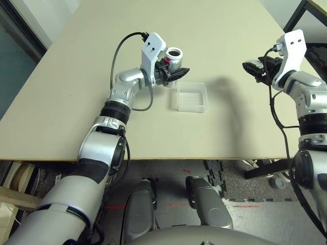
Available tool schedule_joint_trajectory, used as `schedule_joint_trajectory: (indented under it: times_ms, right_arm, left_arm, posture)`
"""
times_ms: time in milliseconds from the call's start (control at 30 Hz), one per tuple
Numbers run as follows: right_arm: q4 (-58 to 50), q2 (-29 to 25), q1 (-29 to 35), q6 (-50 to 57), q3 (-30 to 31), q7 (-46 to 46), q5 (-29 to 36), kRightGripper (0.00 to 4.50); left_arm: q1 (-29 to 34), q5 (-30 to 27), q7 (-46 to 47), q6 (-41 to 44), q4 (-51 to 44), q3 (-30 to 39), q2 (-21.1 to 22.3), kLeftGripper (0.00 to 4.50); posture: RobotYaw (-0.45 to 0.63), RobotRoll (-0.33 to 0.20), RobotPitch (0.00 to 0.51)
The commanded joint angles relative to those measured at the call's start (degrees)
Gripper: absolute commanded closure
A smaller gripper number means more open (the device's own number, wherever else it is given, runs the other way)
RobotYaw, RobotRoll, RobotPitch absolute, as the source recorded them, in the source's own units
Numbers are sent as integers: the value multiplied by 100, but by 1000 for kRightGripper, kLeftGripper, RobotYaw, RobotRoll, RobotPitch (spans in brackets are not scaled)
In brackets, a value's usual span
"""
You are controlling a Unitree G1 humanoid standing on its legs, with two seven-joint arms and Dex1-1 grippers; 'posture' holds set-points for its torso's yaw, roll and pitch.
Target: Pour the medicine from the bottle into the box.
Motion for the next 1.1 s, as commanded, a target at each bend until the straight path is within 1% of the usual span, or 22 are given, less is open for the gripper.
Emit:
schedule_joint_trajectory:
  times_ms: [33,200,300,533,767,967,1100]
  right_arm:
    - [-20,18,51,-73,13,4,-22,0]
    - [-178,9,111,-22,21,159,52,0]
    - [-291,-25,166,4,44,438,123,0]
    - [-1068,-202,621,-20,122,1708,522,0]
    - [-1886,-549,1300,-235,483,3287,817,0]
    - [-2145,-555,1538,-364,653,3830,924,0]
    - [-2172,-479,1561,-319,700,3845,961,0]
  left_arm:
    - [-48,136,95,65,121,-13,22,1712]
    - [-77,181,139,39,194,0,21,1712]
    - [-86,241,152,-32,239,-14,34,1712]
    - [-160,399,386,-233,391,-31,89,1712]
    - [-216,589,428,-422,487,-95,131,1712]
    - [-278,708,494,-537,571,-115,156,1712]
    - [-321,743,559,-626,592,-101,141,1712]
  posture:
    - [-231,0,140]
    - [-232,0,142]
    - [-231,0,141]
    - [-231,0,140]
    - [-236,0,139]
    - [-238,0,135]
    - [-237,0,134]
